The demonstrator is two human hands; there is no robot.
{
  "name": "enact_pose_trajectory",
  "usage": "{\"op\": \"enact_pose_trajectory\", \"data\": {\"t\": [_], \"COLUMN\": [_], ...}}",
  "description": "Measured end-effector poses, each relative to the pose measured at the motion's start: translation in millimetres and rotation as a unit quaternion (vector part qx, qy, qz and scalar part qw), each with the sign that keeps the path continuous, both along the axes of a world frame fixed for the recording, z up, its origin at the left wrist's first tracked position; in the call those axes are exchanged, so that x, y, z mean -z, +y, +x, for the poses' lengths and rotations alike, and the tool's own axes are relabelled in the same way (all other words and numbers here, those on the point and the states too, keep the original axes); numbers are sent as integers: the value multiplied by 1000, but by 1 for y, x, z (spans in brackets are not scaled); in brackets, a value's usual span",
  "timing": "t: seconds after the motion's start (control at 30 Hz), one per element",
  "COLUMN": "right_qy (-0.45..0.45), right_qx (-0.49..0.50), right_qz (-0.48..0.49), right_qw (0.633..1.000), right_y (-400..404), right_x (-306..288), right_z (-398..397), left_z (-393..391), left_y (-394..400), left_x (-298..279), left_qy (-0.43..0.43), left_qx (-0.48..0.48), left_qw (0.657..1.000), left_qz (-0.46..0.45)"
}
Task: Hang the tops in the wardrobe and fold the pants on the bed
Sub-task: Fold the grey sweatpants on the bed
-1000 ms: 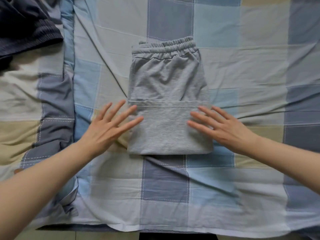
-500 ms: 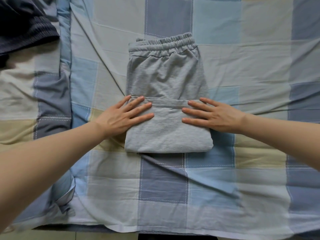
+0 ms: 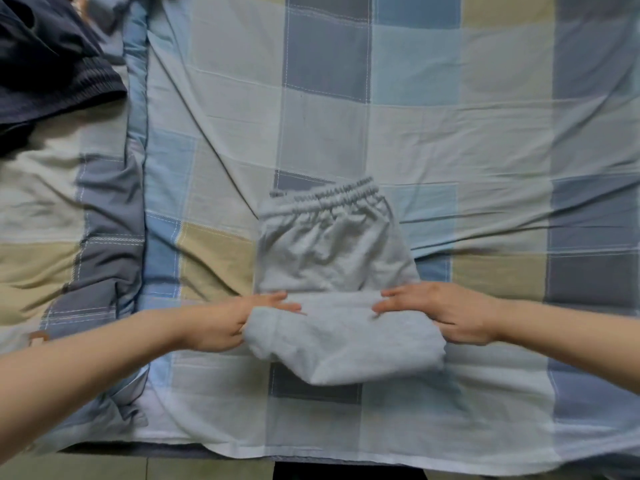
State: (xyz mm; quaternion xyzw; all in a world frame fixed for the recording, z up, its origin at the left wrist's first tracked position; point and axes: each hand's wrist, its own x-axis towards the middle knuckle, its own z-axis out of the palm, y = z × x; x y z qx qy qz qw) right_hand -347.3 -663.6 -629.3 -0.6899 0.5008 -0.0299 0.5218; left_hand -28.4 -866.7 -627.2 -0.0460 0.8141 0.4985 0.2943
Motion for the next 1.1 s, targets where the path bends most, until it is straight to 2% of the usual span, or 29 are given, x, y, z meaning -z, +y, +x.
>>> {"op": "enact_pose_trajectory", "data": {"t": [0.03, 0.07, 0.13, 0.17, 0.23, 0.27, 0.3, 0.37, 0.43, 0.5, 0.57, 0.67, 0.73, 0.77, 0.9, 1.03, 1.1], "right_qy": [-49, -95, -155, -168, -165, -160, -144, -56, 17, 30, 48, 111, 96, 82, 66, 90, 102], "right_qx": [83, 181, 389, 464, 542, 558, 569, 585, 603, 635, 639, 635, 663, 665, 591, 591, 584], "right_qz": [40, 70, 123, 147, 167, 175, 179, 167, 119, 73, 61, 72, 62, 48, 4, -6, -29], "right_qw": [995, 976, 900, 857, 807, 795, 789, 792, 789, 769, 765, 761, 740, 741, 804, 801, 805], "right_y": [8, 14, 17, 14, 5, 0, -4, -6, -6, -5, -2, 1, -2, -3, -2, -3, 2], "right_x": [-7, -10, -9, -6, 3, 8, 12, 23, 30, 34, 39, 46, 43, 41, 32, 25, 15], "right_z": [5, 11, 24, 30, 40, 44, 48, 56, 62, 64, 63, 62, 66, 69, 91, 95, 92], "left_z": [6, 11, 14, 14, 12, 8, 4, 0, -3, -5, -5, -10, -19, -24, -41, -46, -47], "left_y": [6, 11, 21, 25, 33, 37, 44, 62, 76, 84, 88, 94, 96, 97, 108, 116, 122], "left_x": [-4, -9, -8, -3, 10, 14, 18, 26, 30, 29, 32, 41, 41, 40, 34, 18, 5], "left_qy": [-23, -82, -187, -204, -203, -182, -155, -104, -63, -15, -13, -86, -105, -101, -83, -38, -19], "left_qx": [-79, -162, -360, -452, -585, -618, -628, -633, -660, -689, -714, -729, -760, -775, -804, -836, -838], "left_qw": [995, 975, 878, 822, 747, 739, 747, 764, 748, 721, 693, 666, 629, 614, 577, 524, 516], "left_qz": [64, 128, 256, 278, 239, 199, 154, 65, -17, -74, -98, -135, -126, -113, -113, -161, -176]}}
